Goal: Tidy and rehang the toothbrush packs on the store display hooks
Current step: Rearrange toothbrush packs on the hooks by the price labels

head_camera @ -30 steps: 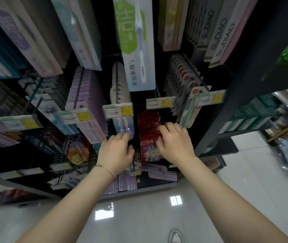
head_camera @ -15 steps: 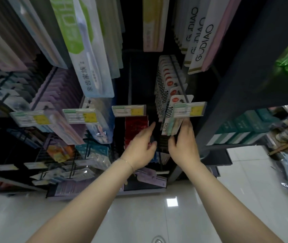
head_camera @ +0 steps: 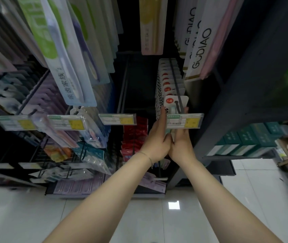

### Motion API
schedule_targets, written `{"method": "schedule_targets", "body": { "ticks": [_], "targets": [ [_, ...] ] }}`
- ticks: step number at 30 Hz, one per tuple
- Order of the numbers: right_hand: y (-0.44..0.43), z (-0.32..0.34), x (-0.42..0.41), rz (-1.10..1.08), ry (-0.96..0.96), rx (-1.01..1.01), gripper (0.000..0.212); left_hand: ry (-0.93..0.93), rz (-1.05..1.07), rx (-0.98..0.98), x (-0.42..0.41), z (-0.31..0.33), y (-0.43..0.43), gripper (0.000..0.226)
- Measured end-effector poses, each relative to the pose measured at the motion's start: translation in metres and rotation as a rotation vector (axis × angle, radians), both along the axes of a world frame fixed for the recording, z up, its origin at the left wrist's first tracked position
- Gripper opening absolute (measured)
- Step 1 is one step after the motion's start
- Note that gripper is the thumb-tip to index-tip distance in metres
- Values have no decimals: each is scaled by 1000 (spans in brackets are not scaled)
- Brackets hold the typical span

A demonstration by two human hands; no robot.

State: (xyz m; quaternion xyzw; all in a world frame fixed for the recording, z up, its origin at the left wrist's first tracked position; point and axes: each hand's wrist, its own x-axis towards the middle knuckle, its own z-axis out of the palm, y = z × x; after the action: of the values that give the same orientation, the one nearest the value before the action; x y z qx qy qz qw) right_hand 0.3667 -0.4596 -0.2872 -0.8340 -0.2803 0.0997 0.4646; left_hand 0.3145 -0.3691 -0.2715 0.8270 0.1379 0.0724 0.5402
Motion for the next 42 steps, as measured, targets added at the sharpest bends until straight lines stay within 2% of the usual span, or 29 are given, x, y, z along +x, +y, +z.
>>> {"method": "schedule_targets", "body": {
  "ticks": [4, 7, 10, 17, 19, 21, 25, 30, 33, 37, 42],
  "targets": [
    [11, -2, 14, -20, 180, 18, 33, 31, 18, 17, 9, 6, 3, 75],
    [12, -5, 18, -39, 251, 19, 25, 41, 14, 27, 9, 7, 5, 78],
    [10, -7, 18, -17, 187, -45, 32, 41, 5, 7, 6, 8, 7, 78],
    [6, 0, 7, -53, 90, 4, 62, -1, 25, -41, -5, 7, 11, 80],
    [3, 2, 0, -71, 34, -45, 68, 18, 39, -17, -11, 6, 14, 76],
    [-2, 2, -5, -96, -37, -159, 63, 77, 53, 114, -21, 7, 16, 63],
    [-12, 10, -19, -69, -180, -451, 37, 276, 14, 438, -49, 7, 24, 37],
    [-25, 27, -42, -39, -354, -515, 35, 446, -71, 826, -86, 20, 37, 39],
    [-33, 39, -54, -55, -457, -574, 34, 476, -103, 1044, -108, 32, 42, 37],
    [-38, 59, -70, -47, -591, -617, 29, 401, -83, 1102, -131, 52, 44, 28],
    [-40, 97, -80, -120, -687, -562, 24, 278, -24, 1065, -140, 101, 45, 30]
  ]
}}
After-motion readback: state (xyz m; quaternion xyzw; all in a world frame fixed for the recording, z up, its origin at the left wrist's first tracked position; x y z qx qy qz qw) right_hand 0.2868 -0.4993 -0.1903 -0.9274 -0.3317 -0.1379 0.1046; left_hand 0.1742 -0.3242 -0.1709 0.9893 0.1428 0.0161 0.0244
